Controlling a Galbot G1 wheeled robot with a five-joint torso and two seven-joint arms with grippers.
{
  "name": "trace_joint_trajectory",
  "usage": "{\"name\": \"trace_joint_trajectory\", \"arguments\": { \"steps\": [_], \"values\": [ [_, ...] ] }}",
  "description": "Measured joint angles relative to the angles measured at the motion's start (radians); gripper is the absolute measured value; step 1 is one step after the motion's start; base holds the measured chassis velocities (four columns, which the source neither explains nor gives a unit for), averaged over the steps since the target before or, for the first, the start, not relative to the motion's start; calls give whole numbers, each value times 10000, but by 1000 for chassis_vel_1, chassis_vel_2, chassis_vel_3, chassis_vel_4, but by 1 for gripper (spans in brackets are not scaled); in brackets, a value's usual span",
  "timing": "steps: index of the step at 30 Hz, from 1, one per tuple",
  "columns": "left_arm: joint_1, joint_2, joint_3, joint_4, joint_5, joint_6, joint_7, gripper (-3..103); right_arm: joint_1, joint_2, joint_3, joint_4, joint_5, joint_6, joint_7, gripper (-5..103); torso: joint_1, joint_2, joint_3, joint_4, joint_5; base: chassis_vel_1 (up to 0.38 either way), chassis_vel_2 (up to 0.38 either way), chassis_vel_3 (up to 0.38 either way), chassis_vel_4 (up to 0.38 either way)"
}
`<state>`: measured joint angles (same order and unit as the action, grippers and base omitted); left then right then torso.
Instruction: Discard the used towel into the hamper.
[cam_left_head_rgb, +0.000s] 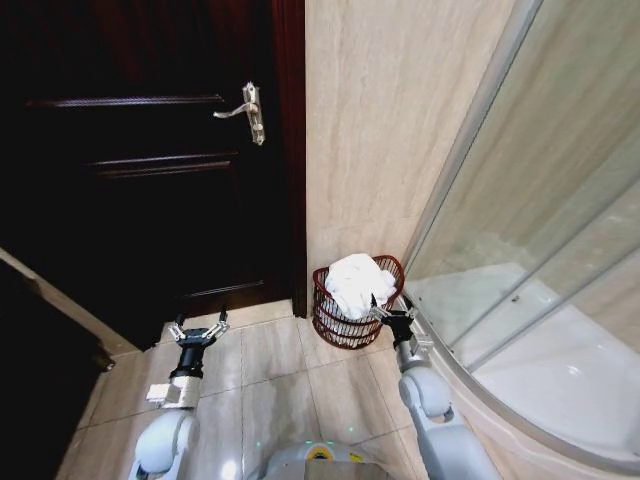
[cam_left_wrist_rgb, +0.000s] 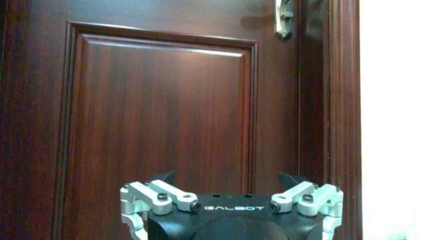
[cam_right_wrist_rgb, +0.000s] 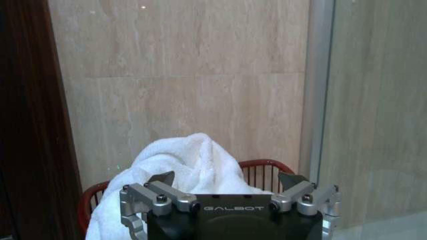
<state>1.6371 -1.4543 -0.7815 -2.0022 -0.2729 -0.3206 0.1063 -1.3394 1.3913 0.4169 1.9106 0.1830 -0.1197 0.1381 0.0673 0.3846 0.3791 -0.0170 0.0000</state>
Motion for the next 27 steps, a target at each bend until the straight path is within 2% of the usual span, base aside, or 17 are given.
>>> {"name": "trace_joint_trajectory", "arguments": {
  "steps": [6, 10, 13, 15, 16, 18, 22, 25, 27],
  "values": [
    [41, -12, 0, -10, 2, -10, 0, 100, 127, 28, -16, -66, 97, -78, -18, 100, 13, 17, 14, -3, -1, -85, 86, 101, -91],
    [134, -42, -11, -82, 7, -6, -4, 100, 565, 21, 133, -229, 238, -559, -136, 100, 15, 28, 19, 0, 1, -28, 34, 28, -26],
    [161, -77, -21, -86, 54, 76, -33, 100, 1423, -231, 450, -476, 793, -1708, -695, 100, 14, 41, 21, -1, 2, 8, -7, -17, 15],
    [160, -80, -20, -86, 63, 92, -34, 100, 1487, -265, 460, -507, 828, -1762, -715, 100, 14, 42, 22, -1, 2, 45, -20, -52, 45],
    [148, -98, -18, -86, 113, 217, -95, 100, 2056, -536, 526, -857, 1089, -2227, -923, 100, 16, 46, 24, 1, 0, 0, 0, 0, 0],
    [118, -96, 12, -103, 237, 336, -207, 100, 2711, -844, 505, -1414, 1309, -2678, -1168, 100, 20, 49, 28, 0, 2, 0, 0, 0, 0],
    [108, -134, 26, -181, 361, 458, -273, 100, 3166, -1091, 243, -1867, 1458, -3090, -1208, 100, 22, 51, 32, 0, 2, 0, 0, 0, 0],
    [120, -221, 31, -244, 466, 534, -357, 100, 3203, -1189, -24, -1600, 1759, -4013, -1036, 100, 26, 56, 35, 1, 1, 0, 0, 0, 0],
    [134, -227, 29, -246, 477, 535, -371, 100, 3102, -1187, -63, -1426, 1842, -4247, -959, 100, 25, 59, 34, 1, 2, 0, 0, 0, 0]
  ]
}}
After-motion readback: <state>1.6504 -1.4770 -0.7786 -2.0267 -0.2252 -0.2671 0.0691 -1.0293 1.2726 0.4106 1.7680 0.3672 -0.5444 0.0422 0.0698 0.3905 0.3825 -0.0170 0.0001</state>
